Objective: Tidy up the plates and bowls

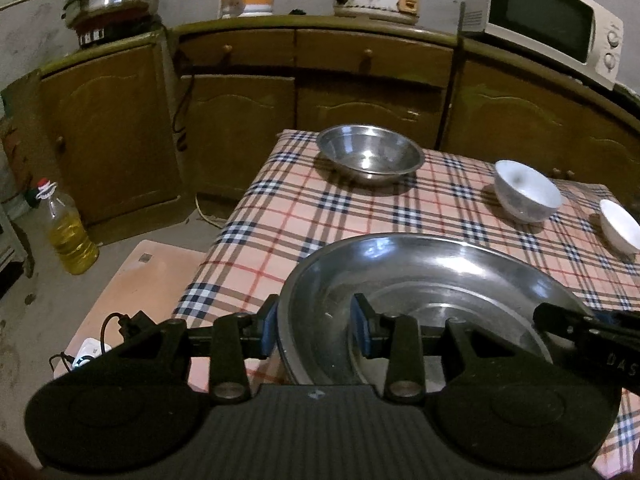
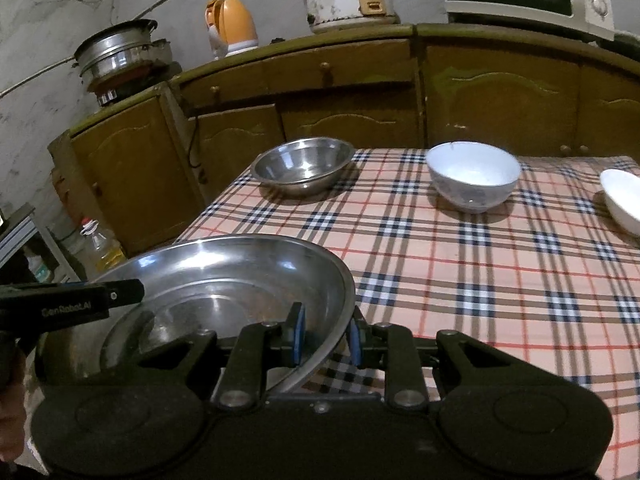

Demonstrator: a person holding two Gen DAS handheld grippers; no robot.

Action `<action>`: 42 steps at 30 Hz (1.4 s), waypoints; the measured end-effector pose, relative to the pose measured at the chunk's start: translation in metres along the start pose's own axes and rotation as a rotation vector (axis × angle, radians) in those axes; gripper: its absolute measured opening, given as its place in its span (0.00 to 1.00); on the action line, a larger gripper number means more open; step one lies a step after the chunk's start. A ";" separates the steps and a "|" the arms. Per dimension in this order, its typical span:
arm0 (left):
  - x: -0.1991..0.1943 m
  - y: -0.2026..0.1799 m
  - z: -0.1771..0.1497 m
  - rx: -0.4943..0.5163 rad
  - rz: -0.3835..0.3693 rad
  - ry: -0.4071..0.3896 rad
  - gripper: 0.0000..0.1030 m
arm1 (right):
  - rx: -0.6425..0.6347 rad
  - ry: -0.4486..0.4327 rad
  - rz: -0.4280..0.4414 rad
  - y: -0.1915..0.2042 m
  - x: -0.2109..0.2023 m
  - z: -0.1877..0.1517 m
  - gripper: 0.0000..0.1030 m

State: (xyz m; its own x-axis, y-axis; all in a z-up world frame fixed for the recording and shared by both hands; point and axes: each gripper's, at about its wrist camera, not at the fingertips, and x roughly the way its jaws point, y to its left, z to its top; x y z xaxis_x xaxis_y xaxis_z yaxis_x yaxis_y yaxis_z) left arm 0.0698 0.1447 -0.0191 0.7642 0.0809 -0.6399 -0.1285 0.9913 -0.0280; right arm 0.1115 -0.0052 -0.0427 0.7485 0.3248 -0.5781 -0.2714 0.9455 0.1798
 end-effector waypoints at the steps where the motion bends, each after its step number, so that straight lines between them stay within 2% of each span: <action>1: 0.002 0.002 0.000 -0.002 0.003 0.001 0.36 | -0.001 0.002 0.002 0.001 0.004 0.000 0.28; 10: 0.028 0.018 -0.005 -0.044 0.001 0.043 0.36 | -0.016 0.038 0.008 0.008 0.036 -0.007 0.28; 19: 0.046 0.023 -0.009 -0.043 0.042 0.086 0.36 | -0.005 0.077 0.022 0.010 0.063 -0.018 0.29; 25: 0.047 0.023 -0.011 -0.038 0.051 0.090 0.38 | -0.003 0.070 0.028 0.009 0.067 -0.018 0.29; 37: 0.060 0.024 -0.016 -0.064 0.043 0.162 0.38 | 0.023 0.101 0.036 0.004 0.069 -0.023 0.29; 40: 0.060 0.025 -0.016 -0.072 0.037 0.166 0.42 | 0.036 0.121 0.038 0.001 0.070 -0.023 0.29; 42: 0.059 0.025 -0.016 -0.069 0.046 0.159 0.45 | 0.017 0.123 0.009 0.001 0.068 -0.024 0.30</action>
State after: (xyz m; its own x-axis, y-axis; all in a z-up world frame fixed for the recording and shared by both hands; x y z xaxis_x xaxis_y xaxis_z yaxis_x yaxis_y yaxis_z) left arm 0.1017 0.1722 -0.0698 0.6476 0.1033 -0.7549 -0.2082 0.9770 -0.0450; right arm 0.1478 0.0176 -0.1009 0.6659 0.3289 -0.6696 -0.2664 0.9432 0.1984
